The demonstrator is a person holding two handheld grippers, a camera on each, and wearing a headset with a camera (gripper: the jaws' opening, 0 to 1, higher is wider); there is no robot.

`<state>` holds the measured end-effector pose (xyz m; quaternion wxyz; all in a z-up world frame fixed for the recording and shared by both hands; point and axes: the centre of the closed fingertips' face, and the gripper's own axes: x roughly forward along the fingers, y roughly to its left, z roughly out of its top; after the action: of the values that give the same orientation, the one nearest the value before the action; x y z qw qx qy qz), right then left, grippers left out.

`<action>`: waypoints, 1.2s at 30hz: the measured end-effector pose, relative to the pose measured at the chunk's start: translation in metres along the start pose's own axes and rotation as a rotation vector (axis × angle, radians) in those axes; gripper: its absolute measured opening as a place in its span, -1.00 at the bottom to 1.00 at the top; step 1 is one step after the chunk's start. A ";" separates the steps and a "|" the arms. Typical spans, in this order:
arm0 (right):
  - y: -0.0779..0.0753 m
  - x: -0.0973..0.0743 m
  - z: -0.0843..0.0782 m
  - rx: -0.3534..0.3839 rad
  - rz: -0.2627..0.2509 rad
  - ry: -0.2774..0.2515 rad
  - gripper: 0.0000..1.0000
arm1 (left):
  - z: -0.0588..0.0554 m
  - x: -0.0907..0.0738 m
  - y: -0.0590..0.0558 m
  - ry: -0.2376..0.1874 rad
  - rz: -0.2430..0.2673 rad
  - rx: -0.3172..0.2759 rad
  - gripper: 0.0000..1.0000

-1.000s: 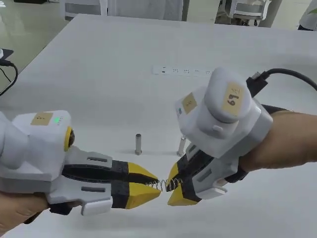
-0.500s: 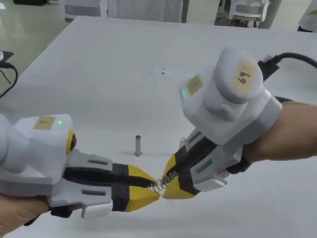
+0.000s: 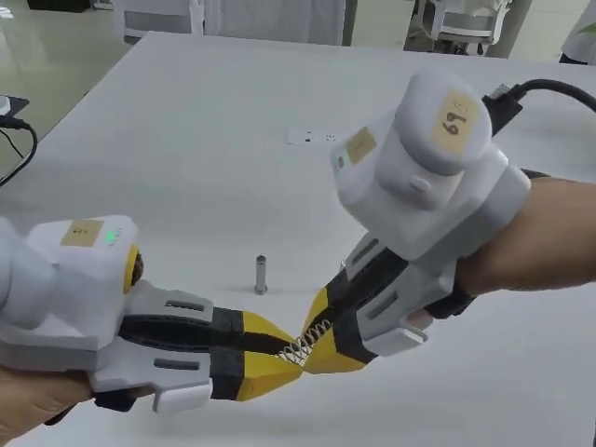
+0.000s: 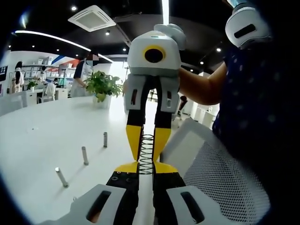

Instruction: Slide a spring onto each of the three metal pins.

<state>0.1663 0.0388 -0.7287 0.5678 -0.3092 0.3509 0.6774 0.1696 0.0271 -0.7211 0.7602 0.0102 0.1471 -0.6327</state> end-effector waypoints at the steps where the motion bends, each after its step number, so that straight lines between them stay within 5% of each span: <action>1: 0.001 0.000 0.000 0.000 0.004 0.000 -0.83 | 0.000 0.000 -0.001 -0.003 -0.003 0.014 -0.96; 12: 0.005 0.000 -0.002 0.005 0.017 0.012 -0.83 | -0.002 0.005 -0.005 0.021 -0.009 0.086 -0.92; 15: 0.003 -0.002 -0.001 0.007 0.010 0.006 -0.83 | -0.015 0.007 -0.004 0.085 -0.001 0.087 -0.84; 21: 0.002 -0.001 -0.006 0.000 0.000 0.036 -0.83 | -0.005 0.005 0.000 0.035 0.016 0.049 -0.70; 23: 0.003 -0.001 -0.008 0.000 0.004 0.043 -0.83 | -0.003 0.005 0.001 0.028 0.017 0.059 -0.79; 36: 0.006 -0.002 0.004 -0.003 0.008 0.019 -0.83 | -0.006 0.007 0.000 0.043 0.008 0.091 -0.95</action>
<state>0.1608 0.0404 -0.7245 0.5613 -0.3147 0.3565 0.6773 0.1698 0.0214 -0.7283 0.7582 0.0592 0.1343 -0.6353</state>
